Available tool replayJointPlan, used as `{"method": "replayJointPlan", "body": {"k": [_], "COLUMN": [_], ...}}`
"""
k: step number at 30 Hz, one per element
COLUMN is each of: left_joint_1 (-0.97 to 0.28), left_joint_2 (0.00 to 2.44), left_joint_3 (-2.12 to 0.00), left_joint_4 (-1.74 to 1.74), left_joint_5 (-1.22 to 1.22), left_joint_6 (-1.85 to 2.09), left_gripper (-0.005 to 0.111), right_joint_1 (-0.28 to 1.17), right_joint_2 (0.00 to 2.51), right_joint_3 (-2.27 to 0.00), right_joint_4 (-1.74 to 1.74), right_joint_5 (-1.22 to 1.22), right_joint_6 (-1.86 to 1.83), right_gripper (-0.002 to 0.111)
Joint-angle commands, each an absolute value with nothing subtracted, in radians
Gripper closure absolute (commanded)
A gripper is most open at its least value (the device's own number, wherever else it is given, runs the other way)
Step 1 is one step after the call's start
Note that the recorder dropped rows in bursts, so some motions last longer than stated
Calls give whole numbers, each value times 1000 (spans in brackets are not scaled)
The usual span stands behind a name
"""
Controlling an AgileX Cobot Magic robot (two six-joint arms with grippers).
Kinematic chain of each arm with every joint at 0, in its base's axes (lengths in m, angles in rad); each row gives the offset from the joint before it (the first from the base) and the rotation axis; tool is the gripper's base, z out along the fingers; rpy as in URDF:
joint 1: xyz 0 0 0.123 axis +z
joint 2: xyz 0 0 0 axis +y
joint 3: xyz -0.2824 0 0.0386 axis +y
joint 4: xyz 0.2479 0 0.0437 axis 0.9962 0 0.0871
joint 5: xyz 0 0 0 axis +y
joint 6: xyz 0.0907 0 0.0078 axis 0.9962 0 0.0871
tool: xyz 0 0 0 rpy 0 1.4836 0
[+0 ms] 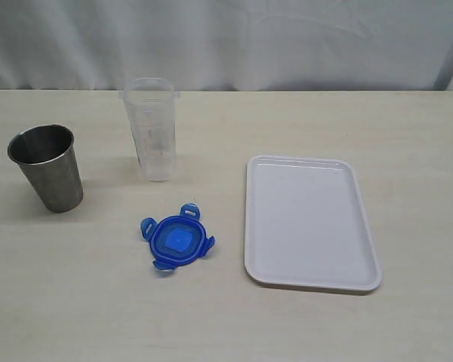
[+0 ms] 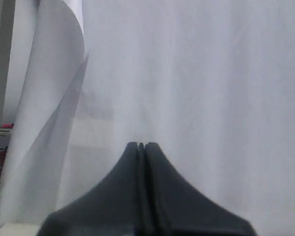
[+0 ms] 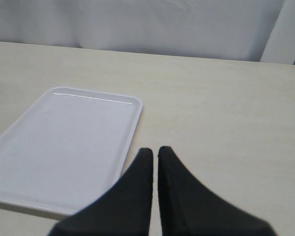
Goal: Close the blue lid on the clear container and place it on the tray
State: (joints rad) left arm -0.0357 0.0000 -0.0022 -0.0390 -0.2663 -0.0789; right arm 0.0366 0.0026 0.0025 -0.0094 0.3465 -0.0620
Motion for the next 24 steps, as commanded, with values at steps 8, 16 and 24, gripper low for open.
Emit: {"method": "replayJointPlan", "body": {"k": [8, 16, 24], "left_joint_1": [-36, -36, -36], "left_joint_2": [210, 657, 1290], "left_joint_3": [0, 0, -28], "left_joint_4": [55, 94, 94], "left_joint_5": [-613, -834, -1221], "left_joint_6": [-207, -123, -31], "left_gripper": [2, 2, 2], "right_joint_1": [38, 38, 38], "right_joint_2": [0, 0, 0], "right_joint_3": [0, 0, 0], "right_joint_4": [-12, -12, -12], "right_joint_5": [342, 342, 342], "right_joint_6": [-65, -65, -65], "right_gripper": [104, 104, 104]}}
